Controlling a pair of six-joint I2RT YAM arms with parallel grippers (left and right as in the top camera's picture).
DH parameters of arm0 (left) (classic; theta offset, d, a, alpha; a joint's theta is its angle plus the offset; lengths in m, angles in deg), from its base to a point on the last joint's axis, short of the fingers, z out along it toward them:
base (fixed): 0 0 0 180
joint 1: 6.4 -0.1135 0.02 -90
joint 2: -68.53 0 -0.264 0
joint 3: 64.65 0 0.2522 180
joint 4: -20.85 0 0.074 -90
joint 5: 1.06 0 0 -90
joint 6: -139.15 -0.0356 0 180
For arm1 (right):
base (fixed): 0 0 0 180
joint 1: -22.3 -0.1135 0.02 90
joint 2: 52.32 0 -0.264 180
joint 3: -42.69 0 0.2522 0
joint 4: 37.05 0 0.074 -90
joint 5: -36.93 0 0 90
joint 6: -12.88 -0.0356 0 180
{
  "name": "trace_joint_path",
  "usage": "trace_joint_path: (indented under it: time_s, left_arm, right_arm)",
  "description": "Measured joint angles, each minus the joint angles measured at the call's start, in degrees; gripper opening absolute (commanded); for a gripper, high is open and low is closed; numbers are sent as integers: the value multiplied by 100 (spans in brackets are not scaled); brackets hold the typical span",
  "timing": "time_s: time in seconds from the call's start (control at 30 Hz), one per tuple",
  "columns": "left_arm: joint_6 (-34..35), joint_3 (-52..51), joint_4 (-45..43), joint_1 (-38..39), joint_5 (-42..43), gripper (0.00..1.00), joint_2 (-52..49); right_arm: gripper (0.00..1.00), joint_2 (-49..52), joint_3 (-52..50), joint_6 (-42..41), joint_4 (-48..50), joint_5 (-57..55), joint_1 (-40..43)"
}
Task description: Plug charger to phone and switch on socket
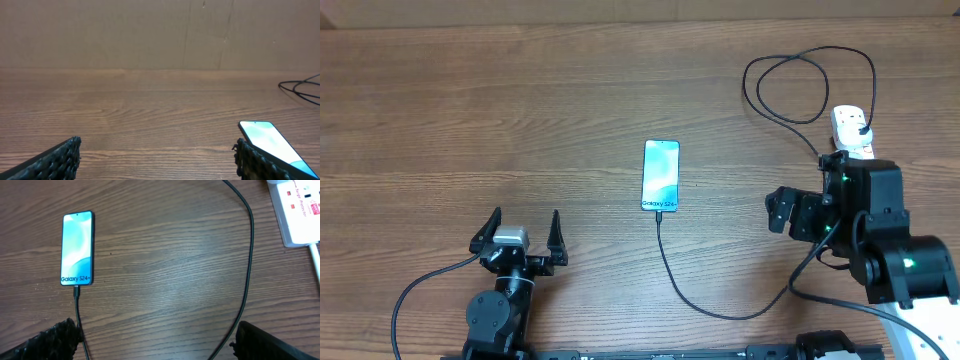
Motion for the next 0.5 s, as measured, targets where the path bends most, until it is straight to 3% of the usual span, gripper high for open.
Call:
trace_joint_path:
  time_s: [0.17, 0.5]
  left_arm:
    - [0, 0, -2, 0, -2, 99, 0]
    - [0, 0, -4, 0, -2, 99, 0]
  right_arm:
    - [100, -9, -13, -2, 181, -2, 0]
    - [100, -192, -1320, 0, 2769, 168, -131]
